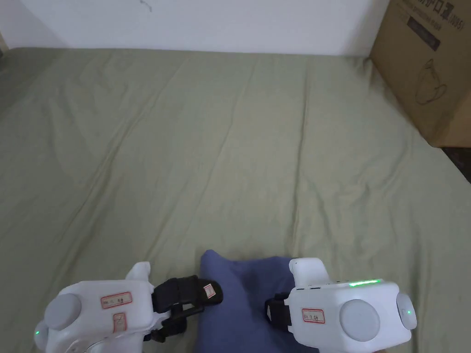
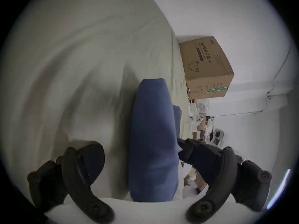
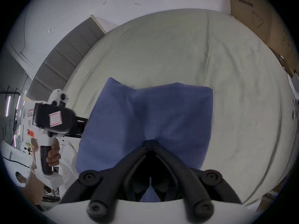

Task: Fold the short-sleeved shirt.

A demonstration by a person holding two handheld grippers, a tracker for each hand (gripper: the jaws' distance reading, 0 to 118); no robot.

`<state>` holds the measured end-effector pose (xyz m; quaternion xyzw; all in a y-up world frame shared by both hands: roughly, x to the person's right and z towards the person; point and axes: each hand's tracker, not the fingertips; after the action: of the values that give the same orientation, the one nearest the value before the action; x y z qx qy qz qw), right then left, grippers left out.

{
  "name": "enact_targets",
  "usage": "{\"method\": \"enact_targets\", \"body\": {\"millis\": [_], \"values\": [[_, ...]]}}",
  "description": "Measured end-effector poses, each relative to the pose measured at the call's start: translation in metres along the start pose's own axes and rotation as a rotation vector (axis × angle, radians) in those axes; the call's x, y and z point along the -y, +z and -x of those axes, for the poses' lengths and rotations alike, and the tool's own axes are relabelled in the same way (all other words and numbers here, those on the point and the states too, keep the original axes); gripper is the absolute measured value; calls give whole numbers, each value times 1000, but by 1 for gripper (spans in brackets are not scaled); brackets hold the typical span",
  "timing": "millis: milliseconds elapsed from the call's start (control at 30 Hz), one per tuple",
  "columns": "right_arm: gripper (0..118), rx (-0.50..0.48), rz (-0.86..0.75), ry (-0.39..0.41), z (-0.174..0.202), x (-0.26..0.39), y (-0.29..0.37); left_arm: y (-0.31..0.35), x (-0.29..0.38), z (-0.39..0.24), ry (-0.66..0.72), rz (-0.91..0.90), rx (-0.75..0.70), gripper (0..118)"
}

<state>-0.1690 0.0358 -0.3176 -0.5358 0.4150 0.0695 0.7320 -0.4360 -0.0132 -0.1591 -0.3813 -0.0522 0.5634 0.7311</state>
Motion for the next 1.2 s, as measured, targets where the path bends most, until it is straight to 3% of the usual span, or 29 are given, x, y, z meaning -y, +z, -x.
{"method": "enact_targets", "body": {"millis": [300, 333, 367, 400, 433, 467, 533, 767, 933, 1067, 1200], "values": [[0, -2, -1, -8, 0, 0, 1, -27, -12, -1, 45, 61, 102, 114], [0, -1, -2, -9, 0, 0, 1, -29, -11, -1, 61, 77, 130, 103], [0, 0, -2, -11, 0, 0, 1, -35, -11, -3, 65, 89, 126, 84], [0, 2, -1, -11, 0, 0, 1, -39, -10, -4, 26, 92, 31, 51], [0, 8, 0, -11, 0, -1, 1, -43, -8, -3, -18, 86, -70, 29], [0, 20, 1, -12, 0, -1, 2, -43, -8, 1, -13, 96, -75, 29], [0, 5, -3, -25, 0, -3, 7, -33, -15, 4, 79, 92, 86, 29], [0, 26, -82, 23, 23, -18, 29, 14, -35, 0, -42, 62, -25, 29], [0, 26, -100, 28, 32, -28, 29, 87, -74, 2, -183, 3, -287, 28], [0, 37, -106, 17, 40, -33, 22, 144, -110, 13, -332, 13, -628, 28], [0, 36, -91, 13, 49, -40, 8, 194, -147, 35, -376, 17, -934, 28]]}}
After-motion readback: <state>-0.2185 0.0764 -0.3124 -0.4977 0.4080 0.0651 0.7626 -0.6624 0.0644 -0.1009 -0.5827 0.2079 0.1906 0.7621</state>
